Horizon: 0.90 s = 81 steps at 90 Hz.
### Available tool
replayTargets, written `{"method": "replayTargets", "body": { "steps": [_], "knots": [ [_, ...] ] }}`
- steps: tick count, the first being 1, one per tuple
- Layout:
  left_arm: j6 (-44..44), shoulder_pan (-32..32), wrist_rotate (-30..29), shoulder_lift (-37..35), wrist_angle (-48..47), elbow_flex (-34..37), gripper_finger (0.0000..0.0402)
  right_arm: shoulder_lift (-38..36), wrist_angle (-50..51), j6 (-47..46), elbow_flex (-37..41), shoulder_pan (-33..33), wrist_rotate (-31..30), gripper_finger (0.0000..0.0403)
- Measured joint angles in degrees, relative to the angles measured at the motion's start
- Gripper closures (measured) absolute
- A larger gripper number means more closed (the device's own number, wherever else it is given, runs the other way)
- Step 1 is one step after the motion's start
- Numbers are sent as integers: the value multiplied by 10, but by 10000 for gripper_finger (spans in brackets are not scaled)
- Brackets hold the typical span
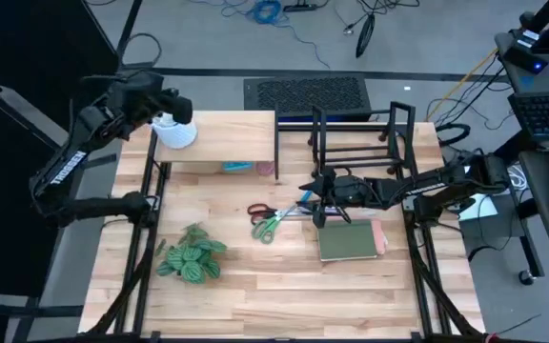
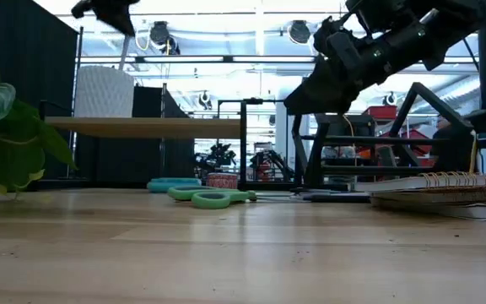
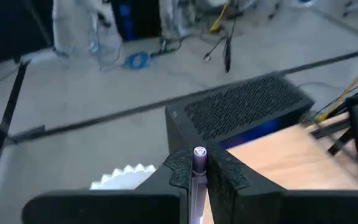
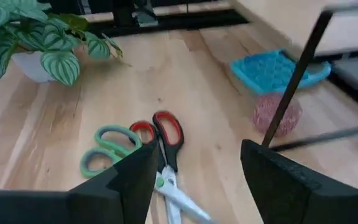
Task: Stock shelves
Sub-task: Remove the purple pen from the white pen holder
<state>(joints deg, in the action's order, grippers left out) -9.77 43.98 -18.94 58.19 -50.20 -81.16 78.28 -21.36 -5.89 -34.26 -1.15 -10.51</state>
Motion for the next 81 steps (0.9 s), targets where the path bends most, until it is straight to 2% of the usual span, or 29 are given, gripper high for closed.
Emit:
{"method": "replayTargets", "body": {
  "steps": [12,23,37,43,54,67,81],
  "knots": [
    [21,-16,41,-6,6,-47,393,-5,-61,23,-2,0,0,188],
    [37,-37,105,-6,26,-81,393,-8,-64,38,-30,0,0,188],
    [42,-74,222,-7,69,-85,393,-9,-1,71,-90,0,4,180],
    [42,-100,251,-3,76,-74,393,-9,40,79,-124,0,4,169],
    [44,-166,252,6,125,-25,393,-10,90,82,-190,0,4,153],
    [43,-254,251,9,286,93,393,-11,108,91,-237,0,4,150],
    [41,-309,243,15,463,195,393,-11,107,97,-246,0,4,158]
  ]
}}
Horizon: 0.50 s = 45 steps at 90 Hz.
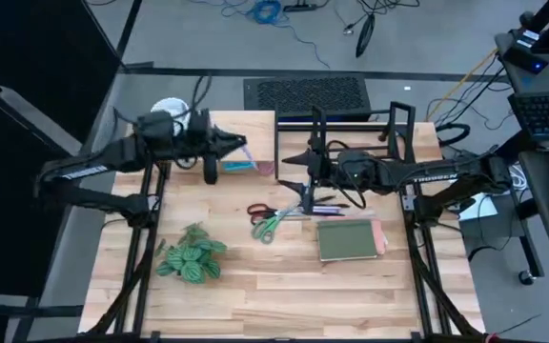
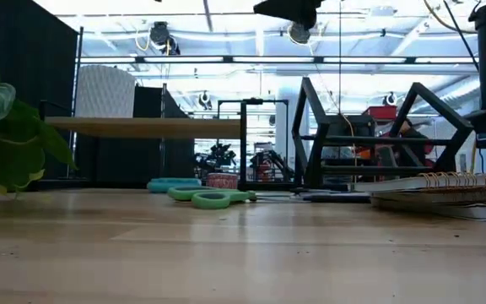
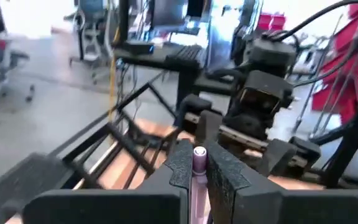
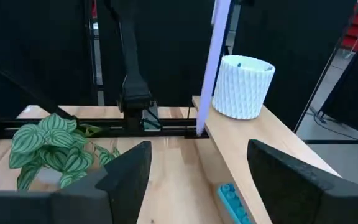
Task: Stock shelves
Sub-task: Remove the purple pen from the white pen holder
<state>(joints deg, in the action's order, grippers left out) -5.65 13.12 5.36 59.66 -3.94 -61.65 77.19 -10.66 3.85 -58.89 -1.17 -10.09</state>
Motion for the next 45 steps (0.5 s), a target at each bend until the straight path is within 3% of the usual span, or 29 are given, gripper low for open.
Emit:
{"method": "replayTargets", "body": {
  "steps": [14,32,45],
  "knots": [
    [-4,-34,1,40,137,50,393,15,-3,-24,0,0,27,171],
    [1,-67,0,111,203,51,393,34,1,-30,0,0,29,191],
    [1,-73,-1,126,210,51,393,31,42,-12,0,3,29,260]
  ]
}}
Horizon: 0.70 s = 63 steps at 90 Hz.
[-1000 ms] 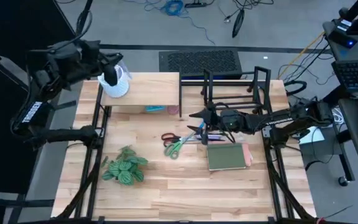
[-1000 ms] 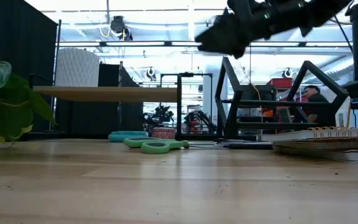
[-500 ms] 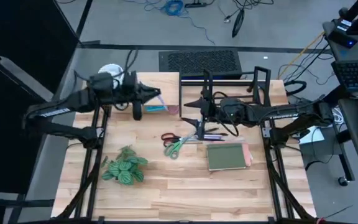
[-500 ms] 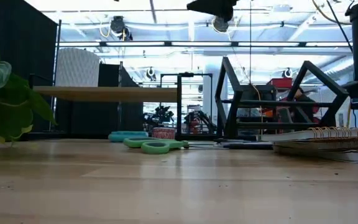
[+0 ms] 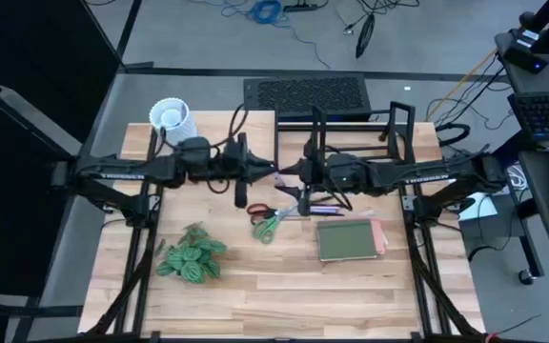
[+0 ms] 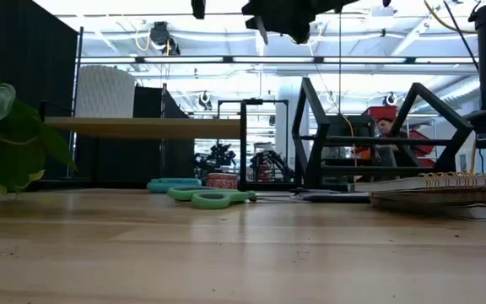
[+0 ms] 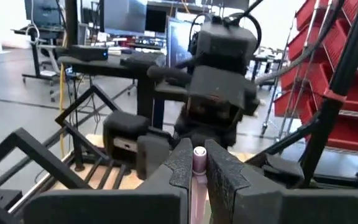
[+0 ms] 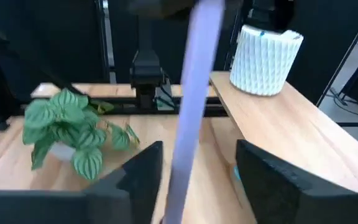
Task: Stock shelves
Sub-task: Remove the purple pen from the white pen holder
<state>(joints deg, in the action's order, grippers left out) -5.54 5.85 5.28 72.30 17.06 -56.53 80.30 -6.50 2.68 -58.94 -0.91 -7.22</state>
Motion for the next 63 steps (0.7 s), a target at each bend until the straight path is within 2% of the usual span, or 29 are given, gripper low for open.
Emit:
{"method": "replayTargets", "body": {
  "steps": [10,14,26,40,50,63],
  "knots": [
    [1,0,0,0,-2,0,384,-1,30,15,0,0,1,362],
    [1,0,5,1,-6,0,377,-1,41,20,0,0,-5,383],
    [3,0,2,1,-35,0,356,-3,113,25,-1,0,-3,387],
    [3,9,-2,0,-113,-1,326,4,272,15,0,0,1,395],
    [1,14,-28,0,-177,-1,306,13,365,-7,14,1,1,395],
    [1,16,-56,0,-234,-1,295,17,387,-4,76,0,0,395]
  ]
}}
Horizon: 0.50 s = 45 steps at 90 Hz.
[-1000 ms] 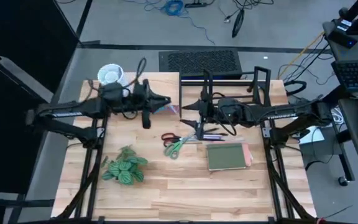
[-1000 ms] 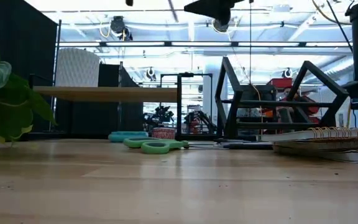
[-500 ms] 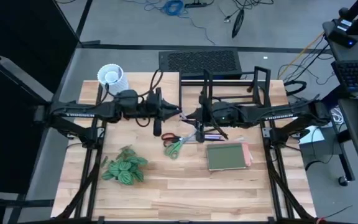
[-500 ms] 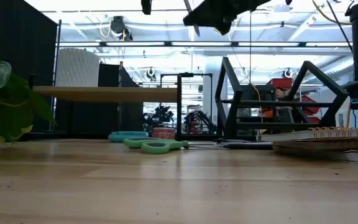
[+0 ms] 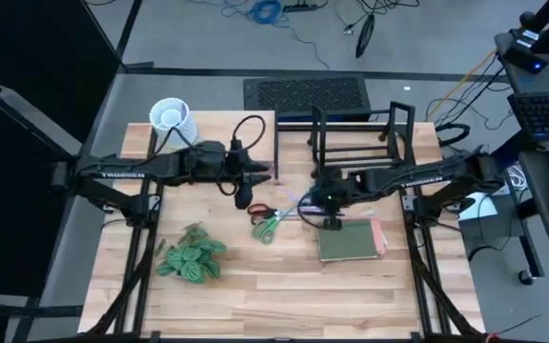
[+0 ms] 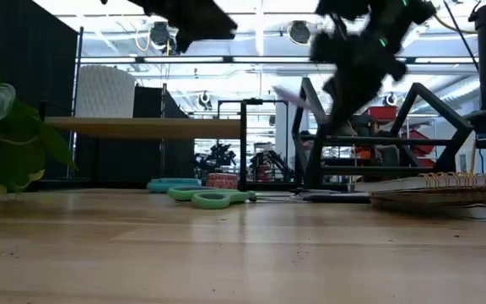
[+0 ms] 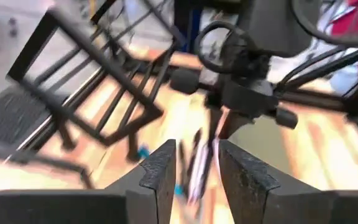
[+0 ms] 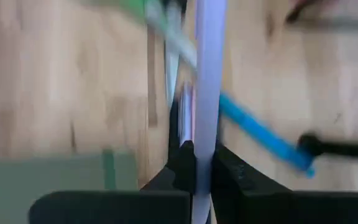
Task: Stock shelves
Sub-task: Remove the purple pen from the white pen holder
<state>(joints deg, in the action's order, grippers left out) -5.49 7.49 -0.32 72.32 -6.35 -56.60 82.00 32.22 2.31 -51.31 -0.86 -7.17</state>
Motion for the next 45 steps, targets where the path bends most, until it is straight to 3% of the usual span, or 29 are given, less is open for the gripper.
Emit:
{"method": "replayTargets", "body": {
  "steps": [23,45],
  "knots": [
    [3,0,0,0,-16,0,295,0,-56,45,89,-11,-7,390],
    [0,0,0,0,-16,0,295,0,-68,64,103,-26,-39,339]
  ]
}}
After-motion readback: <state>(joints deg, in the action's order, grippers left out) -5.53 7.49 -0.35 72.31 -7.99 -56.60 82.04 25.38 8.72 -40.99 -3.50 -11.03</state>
